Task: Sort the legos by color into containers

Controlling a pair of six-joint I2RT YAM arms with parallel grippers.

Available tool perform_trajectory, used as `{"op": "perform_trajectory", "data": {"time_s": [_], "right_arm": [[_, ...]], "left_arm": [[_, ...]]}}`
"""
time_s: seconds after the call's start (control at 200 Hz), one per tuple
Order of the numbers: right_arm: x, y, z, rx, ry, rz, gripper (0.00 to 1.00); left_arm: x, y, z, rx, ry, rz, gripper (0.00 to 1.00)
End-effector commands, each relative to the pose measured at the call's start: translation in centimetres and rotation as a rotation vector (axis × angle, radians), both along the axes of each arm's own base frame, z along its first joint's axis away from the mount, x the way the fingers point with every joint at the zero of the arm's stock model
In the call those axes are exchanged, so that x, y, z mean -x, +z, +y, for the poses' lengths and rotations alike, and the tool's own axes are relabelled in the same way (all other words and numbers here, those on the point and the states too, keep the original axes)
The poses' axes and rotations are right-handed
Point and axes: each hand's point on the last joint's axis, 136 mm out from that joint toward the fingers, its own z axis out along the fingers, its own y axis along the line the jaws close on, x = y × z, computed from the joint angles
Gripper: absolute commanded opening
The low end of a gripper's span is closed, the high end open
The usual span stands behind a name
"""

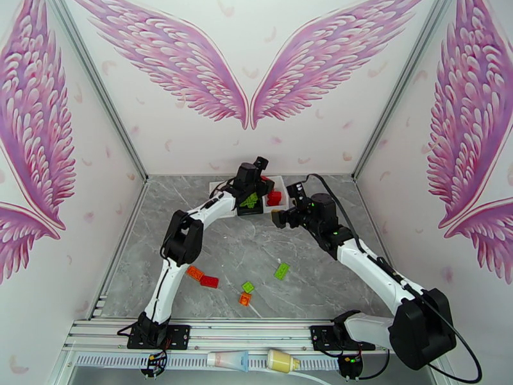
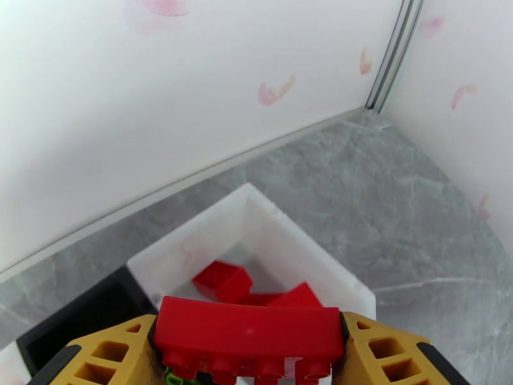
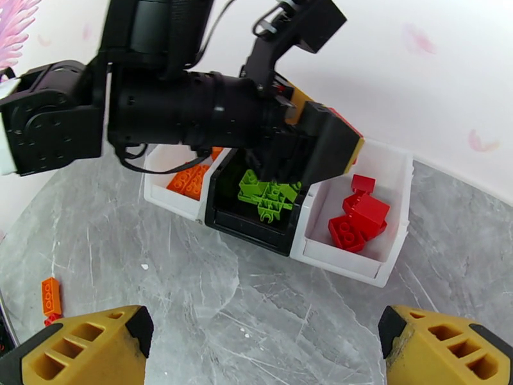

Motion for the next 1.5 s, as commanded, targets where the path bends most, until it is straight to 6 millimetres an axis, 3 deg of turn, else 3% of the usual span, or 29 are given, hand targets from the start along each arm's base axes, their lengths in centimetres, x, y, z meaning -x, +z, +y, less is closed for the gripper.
{"op": "perform_trajectory", "data": {"time_s": [0.0, 0.265, 0.36, 0.645, 0.835, 1.035, 1.145, 1.379, 1.484, 1.494], "right_arm": [[0.4, 0.0, -1.0, -0.008, -0.034, 0.002, 0.99], [0.5, 0.0, -1.4, -0.007, -0.039, 0.000, 0.99], [0.6, 0.0, -1.4, -0.007, -0.038, 0.002, 0.99], [0.8, 0.3, -1.3, -0.008, -0.027, 0.013, 0.99], [0.9, -0.3, -1.5, -0.004, -0.040, 0.046, 0.99], [1.0, -2.7, -2.8, 0.019, -0.134, 0.165, 1.00], [1.6, -4.7, -4.3, 0.051, -0.230, 0.278, 0.99], [4.4, -7.9, -5.2, 0.039, -0.407, 0.493, 0.99], [5.9, -9.6, -4.8, 0.027, -0.471, 0.567, 1.00], [6.1, -9.8, -4.7, 0.027, -0.474, 0.574, 1.00]], "left_arm": [[-0.6, -0.8, -0.7, 0.006, -0.011, 0.049, 0.61], [-1.9, -1.9, -1.0, 0.006, 0.002, 0.053, 0.61], [-1.9, -1.7, -0.8, 0.007, 0.002, 0.058, 0.66], [-0.8, 2.0, 0.0, 0.014, -0.010, 0.009, 0.87], [0.5, 3.9, 1.5, 0.009, -0.012, -0.013, 0.95], [3.5, 5.8, 3.0, 0.002, -0.036, -0.059, 0.99], [5.6, 7.2, 4.9, -0.010, -0.021, -0.108, 0.99], [12.2, 9.1, 8.0, -0.035, -0.105, -0.180, 0.99], [15.2, 9.5, 8.6, -0.020, -0.179, -0.162, 0.99], [15.7, 8.6, 8.7, -0.027, -0.187, -0.143, 0.99]]}}
